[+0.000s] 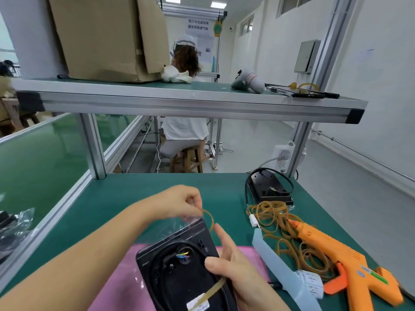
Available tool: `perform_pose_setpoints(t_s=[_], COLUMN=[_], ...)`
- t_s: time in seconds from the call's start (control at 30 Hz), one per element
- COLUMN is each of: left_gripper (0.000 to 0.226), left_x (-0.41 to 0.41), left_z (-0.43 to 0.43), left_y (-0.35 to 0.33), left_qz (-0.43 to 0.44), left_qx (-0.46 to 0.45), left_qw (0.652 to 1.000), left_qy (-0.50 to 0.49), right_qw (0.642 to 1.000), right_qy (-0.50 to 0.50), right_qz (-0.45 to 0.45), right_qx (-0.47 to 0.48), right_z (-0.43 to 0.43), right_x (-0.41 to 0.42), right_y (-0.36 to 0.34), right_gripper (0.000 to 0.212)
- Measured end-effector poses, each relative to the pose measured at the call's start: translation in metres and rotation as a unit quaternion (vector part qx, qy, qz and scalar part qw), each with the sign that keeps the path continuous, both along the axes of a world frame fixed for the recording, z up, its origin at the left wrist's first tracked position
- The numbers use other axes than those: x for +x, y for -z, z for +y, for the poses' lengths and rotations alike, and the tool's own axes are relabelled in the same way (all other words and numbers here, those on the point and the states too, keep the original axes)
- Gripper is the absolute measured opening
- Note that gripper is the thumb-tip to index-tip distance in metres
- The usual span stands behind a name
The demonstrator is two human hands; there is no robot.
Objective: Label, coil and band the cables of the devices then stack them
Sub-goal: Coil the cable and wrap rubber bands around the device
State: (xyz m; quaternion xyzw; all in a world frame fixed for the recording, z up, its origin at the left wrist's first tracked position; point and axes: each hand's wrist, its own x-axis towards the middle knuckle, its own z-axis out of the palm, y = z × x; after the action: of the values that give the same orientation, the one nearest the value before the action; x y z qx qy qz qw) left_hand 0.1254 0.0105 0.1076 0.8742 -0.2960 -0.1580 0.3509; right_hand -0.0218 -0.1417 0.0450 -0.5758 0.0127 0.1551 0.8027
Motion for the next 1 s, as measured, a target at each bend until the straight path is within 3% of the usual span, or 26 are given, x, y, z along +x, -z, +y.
perform_pose_setpoints(t_s=[0.07,0.23,0.4,0.53,0.6,0.83,1.0], left_gripper=[0.021,0.012,0.013,0.016,0.016,0.018,0.012], left_x=[-0.007,-0.021,-0.031,-0.034,-0.036,-0.041,-0.056], left_z=[-0.001,0.004,0.006,0.008,0.01,0.013,0.014], left_y=[0.007,0.005,0.007,0.01,0.011,0.001,-0.018], left_qz=[0.029,0.065,0.155,0.308,0.334,0.228,0.133], left_qx=[-0.006,-0.008,-0.054,-0.161,-0.21,-0.263,-0.211], left_qw=[0.999,0.997,0.986,0.938,0.919,0.936,0.968], left_qy=[0.016,0.051,0.029,0.008,-0.006,-0.051,-0.015], right_qw=[1.0,0.997,0.997,0.997,0.998,0.996,0.992], right_qy=[-0.017,-0.032,-0.048,-0.047,-0.038,-0.049,-0.027], right_qz=[-0.004,-0.026,-0.011,-0.004,-0.004,0.021,0.056], right_qx=[0.019,0.059,0.056,0.065,0.051,-0.067,-0.107], right_z=[0.001,0.003,0.0,-0.002,-0.004,-0.007,-0.007], right_x=[0.001,0.001,-0.002,-0.004,-0.005,-0.011,-0.014], right_y=[-0.001,-0.005,-0.007,-0.005,-0.006,-0.014,-0.015], right_gripper=[0.115,0.082,0.08,0.078,0.077,0.057,0.067])
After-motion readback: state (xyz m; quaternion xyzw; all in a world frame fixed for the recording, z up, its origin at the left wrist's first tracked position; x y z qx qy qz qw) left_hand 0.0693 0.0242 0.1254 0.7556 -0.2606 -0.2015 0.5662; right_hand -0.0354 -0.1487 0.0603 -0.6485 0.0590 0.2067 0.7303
